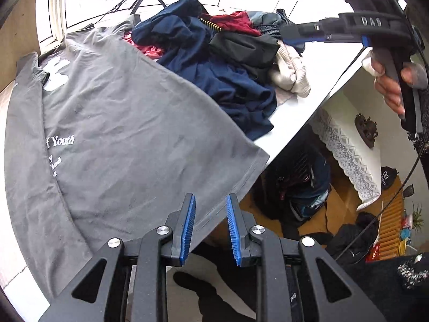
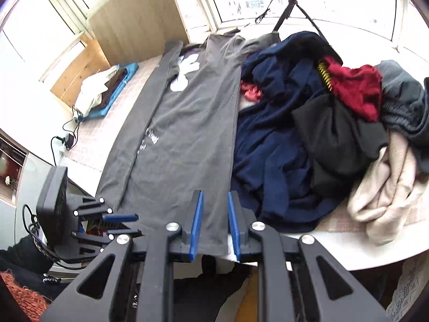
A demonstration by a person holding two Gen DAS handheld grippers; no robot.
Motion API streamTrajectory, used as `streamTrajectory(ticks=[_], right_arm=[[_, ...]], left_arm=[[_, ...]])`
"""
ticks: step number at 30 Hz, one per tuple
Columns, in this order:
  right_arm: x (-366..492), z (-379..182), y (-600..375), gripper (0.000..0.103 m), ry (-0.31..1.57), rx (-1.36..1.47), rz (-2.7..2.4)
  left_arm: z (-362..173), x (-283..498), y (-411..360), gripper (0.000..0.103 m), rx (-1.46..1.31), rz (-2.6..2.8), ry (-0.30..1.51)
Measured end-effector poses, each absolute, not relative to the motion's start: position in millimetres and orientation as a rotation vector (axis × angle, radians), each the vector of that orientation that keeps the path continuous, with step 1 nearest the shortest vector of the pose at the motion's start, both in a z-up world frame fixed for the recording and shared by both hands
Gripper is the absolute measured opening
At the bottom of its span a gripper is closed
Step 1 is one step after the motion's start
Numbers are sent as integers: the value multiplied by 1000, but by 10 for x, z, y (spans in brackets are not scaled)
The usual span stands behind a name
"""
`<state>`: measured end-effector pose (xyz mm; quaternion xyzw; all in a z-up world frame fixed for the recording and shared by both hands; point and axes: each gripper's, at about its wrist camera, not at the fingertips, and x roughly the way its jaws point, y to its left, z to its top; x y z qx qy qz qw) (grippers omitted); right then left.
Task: Fold clothes
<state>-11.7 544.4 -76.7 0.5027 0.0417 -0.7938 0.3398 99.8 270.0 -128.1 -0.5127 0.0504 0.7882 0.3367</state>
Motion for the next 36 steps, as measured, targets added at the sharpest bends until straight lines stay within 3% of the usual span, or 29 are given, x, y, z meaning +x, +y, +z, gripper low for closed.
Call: streamTrajectory(ticks=[1, 2, 5, 8, 17, 27, 36], right_arm=[[-262, -626, 5432, 51, 133, 1261, -2092], [-411, -501, 5407, 53, 172, 1213, -2119], [-913, -277, 5328, 53, 282, 1118, -2175], [-1555, -282, 5231, 53, 277, 1108, -2138], [-3279, -1034, 4784, 41, 443, 1252, -2049], [-3627, -1271, 5280, 40, 441, 1304, -1977], [-3786, -1246, 5590, 40, 384, 1283, -1973]], left_arm=[[-1238, 940, 2783, 24, -1326, 2063, 113], [-1200, 857, 2872, 24, -1318, 2073, 101], [-1113, 588, 3126, 26, -1306, 2133, 91], [-1066, 209, 3260, 26, -1333, 2174, 97], [-913, -1563, 3591, 26, -1343, 2261, 226], [-1354, -3437, 4431, 26, -1340, 2022, 568], [-1777, -3819, 4493, 27, -1422, 1888, 701]])
